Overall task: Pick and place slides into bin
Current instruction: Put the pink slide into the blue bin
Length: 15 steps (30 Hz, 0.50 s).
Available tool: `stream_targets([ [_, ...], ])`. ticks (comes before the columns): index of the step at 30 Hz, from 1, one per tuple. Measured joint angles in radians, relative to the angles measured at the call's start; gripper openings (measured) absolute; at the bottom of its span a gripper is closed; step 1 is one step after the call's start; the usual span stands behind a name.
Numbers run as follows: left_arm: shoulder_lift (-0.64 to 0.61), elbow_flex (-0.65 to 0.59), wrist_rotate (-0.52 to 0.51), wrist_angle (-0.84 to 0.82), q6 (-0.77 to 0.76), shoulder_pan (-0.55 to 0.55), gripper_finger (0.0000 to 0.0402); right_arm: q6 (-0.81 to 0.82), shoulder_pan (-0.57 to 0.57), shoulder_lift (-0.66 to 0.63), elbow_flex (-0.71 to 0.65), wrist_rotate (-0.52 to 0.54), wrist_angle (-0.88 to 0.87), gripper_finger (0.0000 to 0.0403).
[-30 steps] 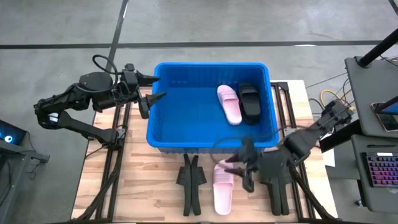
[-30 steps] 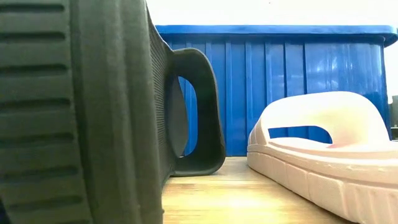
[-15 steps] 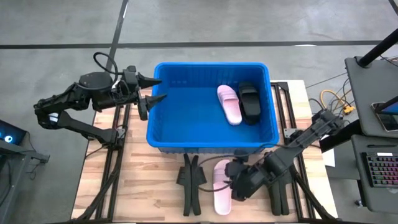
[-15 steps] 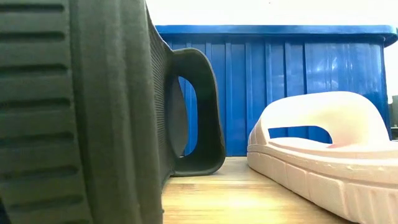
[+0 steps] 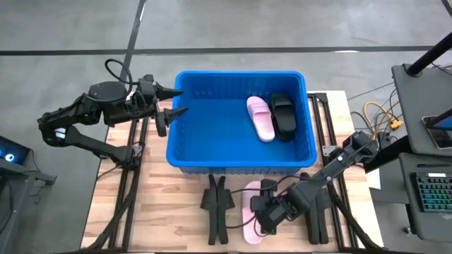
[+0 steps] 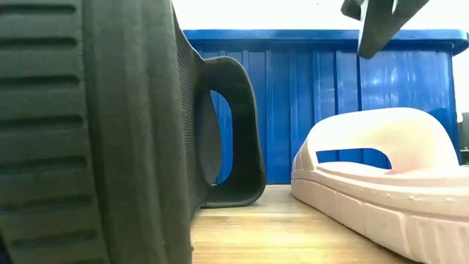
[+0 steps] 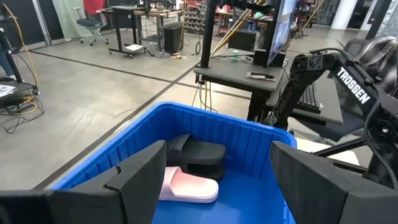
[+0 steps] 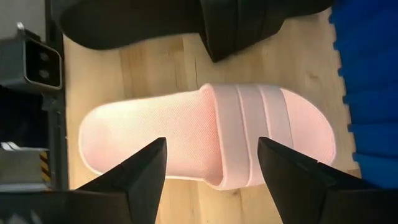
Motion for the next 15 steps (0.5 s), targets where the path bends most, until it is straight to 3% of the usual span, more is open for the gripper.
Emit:
stream_targets([
  [7,0.0,0.0,0.0,-0.041,0.0,0.0,0.0272,-0.169,0.0,0.062,0.001,0.029,-0.031,0.023],
  [15,0.0,0.0,0.0,-0.048,0.0,0.0,0.0272,-0.239,-0.003,0.101,0.001,0.105,-0.046,0.0226],
])
